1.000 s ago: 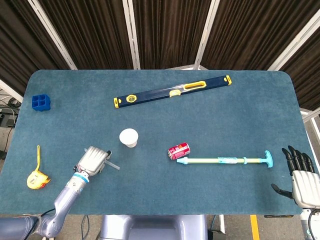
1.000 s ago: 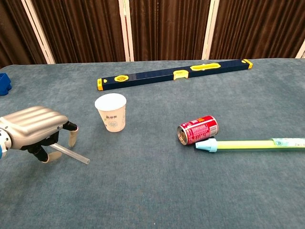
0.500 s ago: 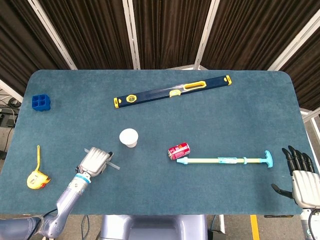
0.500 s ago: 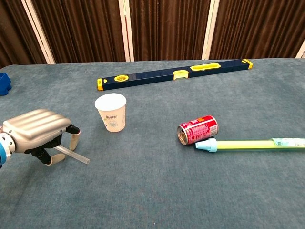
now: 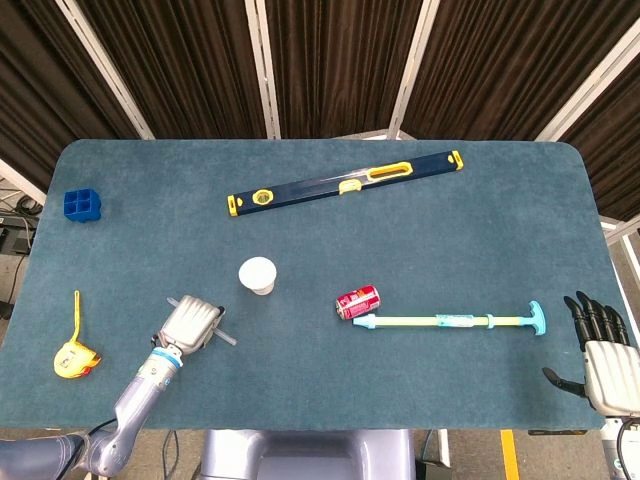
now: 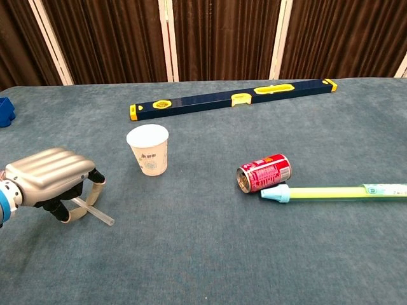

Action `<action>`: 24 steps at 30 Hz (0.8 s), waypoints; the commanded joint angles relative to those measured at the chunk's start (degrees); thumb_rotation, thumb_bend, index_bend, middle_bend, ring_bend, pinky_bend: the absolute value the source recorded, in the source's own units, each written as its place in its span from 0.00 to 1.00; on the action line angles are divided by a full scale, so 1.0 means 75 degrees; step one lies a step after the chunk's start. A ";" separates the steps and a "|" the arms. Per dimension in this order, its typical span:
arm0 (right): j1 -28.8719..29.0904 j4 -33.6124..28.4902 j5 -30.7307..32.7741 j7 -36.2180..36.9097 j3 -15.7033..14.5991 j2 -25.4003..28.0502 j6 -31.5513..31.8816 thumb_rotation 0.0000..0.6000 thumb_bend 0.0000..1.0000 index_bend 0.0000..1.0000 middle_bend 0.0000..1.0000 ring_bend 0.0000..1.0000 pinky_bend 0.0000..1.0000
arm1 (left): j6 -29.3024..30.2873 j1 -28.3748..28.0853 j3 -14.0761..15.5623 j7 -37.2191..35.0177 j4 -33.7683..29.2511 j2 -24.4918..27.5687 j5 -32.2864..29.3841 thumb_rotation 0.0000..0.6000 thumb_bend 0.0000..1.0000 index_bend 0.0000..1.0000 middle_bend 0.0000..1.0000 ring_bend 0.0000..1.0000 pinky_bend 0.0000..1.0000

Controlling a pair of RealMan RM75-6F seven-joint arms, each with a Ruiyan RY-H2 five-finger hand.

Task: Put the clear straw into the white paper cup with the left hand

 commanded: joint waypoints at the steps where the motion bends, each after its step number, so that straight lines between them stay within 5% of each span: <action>1: 0.0000 0.0002 0.0000 -0.0002 0.0000 -0.0001 0.0000 1.00 0.08 0.00 0.00 0.00 0.00 | 0.0018 0.0010 -0.0029 -0.0007 -0.0026 0.0027 0.0032 1.00 0.40 0.58 1.00 0.93 0.81; 13: -0.0003 -0.0003 0.0001 -0.0035 0.0002 -0.0012 0.0015 1.00 0.08 0.00 0.00 0.00 0.00 | 0.0409 -0.0112 -0.0746 -0.0406 -0.1217 0.0746 0.0260 1.00 0.40 0.58 1.00 0.93 0.81; 24: -0.0005 0.0004 -0.0006 -0.0024 -0.0001 -0.0012 0.0018 1.00 0.08 0.00 0.00 0.00 0.00 | 0.0413 -0.0237 -0.2456 -0.2295 -0.3004 0.0955 -0.1153 1.00 0.40 0.58 1.00 0.93 0.81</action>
